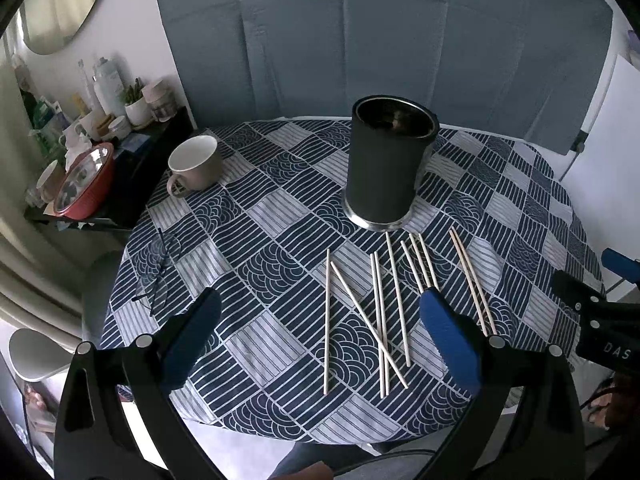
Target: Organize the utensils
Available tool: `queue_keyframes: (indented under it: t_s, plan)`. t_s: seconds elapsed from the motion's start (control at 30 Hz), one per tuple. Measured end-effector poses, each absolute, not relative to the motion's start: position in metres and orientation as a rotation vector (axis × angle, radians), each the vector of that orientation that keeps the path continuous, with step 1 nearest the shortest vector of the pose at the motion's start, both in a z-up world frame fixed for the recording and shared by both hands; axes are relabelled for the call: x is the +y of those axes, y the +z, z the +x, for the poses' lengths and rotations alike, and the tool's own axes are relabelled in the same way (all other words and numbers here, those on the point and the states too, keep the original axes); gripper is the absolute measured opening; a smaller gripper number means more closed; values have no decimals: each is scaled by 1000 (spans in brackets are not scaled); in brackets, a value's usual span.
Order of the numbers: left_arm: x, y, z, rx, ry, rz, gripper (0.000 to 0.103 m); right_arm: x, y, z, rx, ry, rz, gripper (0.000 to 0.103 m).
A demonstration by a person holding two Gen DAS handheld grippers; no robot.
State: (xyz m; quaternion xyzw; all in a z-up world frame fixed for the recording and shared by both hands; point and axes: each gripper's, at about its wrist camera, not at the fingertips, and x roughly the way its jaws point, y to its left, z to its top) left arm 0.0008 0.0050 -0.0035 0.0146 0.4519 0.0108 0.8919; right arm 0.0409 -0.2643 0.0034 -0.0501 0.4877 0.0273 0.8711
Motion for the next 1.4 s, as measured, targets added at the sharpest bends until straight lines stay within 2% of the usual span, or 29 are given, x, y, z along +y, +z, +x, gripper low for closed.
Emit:
queue_keyframes:
  t_s: [1.4]
  plan:
    - [10,-7,-4,950,18,20,97,-264,1,40,1039,54,-108,95]
